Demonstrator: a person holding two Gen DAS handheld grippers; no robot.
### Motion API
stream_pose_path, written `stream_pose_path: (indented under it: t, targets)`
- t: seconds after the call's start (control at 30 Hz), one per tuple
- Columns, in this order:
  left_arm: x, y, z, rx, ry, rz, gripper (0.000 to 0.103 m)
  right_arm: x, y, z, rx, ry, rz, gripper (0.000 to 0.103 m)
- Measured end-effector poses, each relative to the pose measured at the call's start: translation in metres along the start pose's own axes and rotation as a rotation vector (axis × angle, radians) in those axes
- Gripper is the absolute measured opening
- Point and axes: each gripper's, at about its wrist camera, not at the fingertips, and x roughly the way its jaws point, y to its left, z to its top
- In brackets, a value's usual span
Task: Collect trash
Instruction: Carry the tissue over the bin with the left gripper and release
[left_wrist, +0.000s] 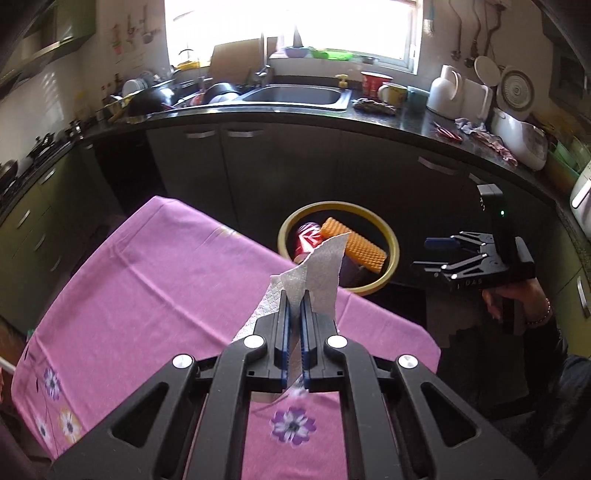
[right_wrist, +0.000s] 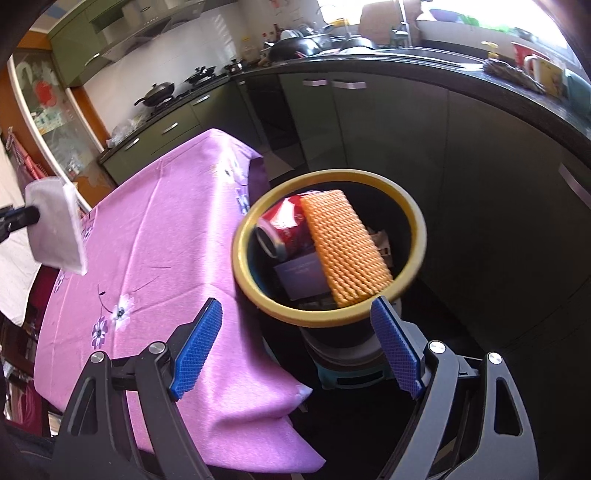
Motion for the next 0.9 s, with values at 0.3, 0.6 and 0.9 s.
stream_pose_path:
  t: [0.3, 0.6, 0.9]
  targets:
    - [0.114, -0.046, 0.077, 0.068, 0.042, -0.105, 0.005, -0.008, -0.031, -0.007, 0.07, -0.015, -0.028, 0.082]
    - [0.21, -0.063, 0.083, 0.027, 0.218, -0.168, 0.005, -0.016, -0.05, -0.012, 0.114, -0.023, -0.046, 0.082]
    - [0.236, -0.065, 0.079, 0.013, 0.25, -0.167, 0.008, -0.023, -0.041, -0.008, 0.103, -0.042, -0.045, 0.082]
